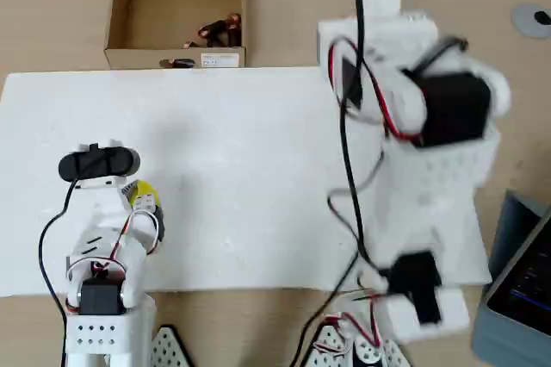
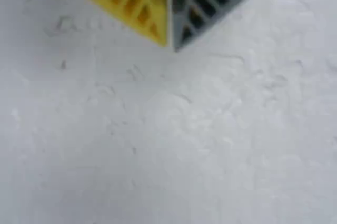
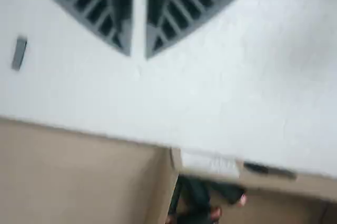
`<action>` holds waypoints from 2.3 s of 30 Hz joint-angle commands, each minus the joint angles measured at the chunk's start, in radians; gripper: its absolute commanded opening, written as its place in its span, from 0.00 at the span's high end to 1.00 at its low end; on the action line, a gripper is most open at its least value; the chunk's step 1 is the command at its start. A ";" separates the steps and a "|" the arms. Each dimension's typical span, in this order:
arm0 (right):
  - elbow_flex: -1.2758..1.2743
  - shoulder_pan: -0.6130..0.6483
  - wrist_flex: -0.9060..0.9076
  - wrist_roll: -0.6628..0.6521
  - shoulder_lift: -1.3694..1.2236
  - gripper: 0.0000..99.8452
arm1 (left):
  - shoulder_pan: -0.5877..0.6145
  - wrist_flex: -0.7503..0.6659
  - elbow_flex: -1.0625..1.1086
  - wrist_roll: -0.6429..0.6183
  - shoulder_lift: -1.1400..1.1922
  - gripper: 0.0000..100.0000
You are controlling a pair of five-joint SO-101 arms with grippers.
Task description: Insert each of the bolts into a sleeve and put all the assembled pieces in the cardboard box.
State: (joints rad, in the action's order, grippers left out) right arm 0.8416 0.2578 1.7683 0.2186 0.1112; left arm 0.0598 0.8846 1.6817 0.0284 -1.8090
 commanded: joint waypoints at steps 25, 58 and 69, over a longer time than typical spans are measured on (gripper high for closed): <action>-1.612 -0.165 -0.404 -0.075 1.211 0.99 | 0.003 0.003 0.012 0.002 -0.008 0.99; -2.499 -0.202 -0.600 -0.229 1.810 0.99 | 0.003 0.003 0.012 0.002 -0.008 0.99; -2.506 -0.200 -0.628 -0.222 1.810 0.99 | 0.003 0.003 0.012 0.002 -0.008 0.99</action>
State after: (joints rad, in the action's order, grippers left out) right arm -1.6640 0.0721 1.1592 -0.0023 1.8052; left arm 0.0598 0.8846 1.6817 0.0284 -1.8090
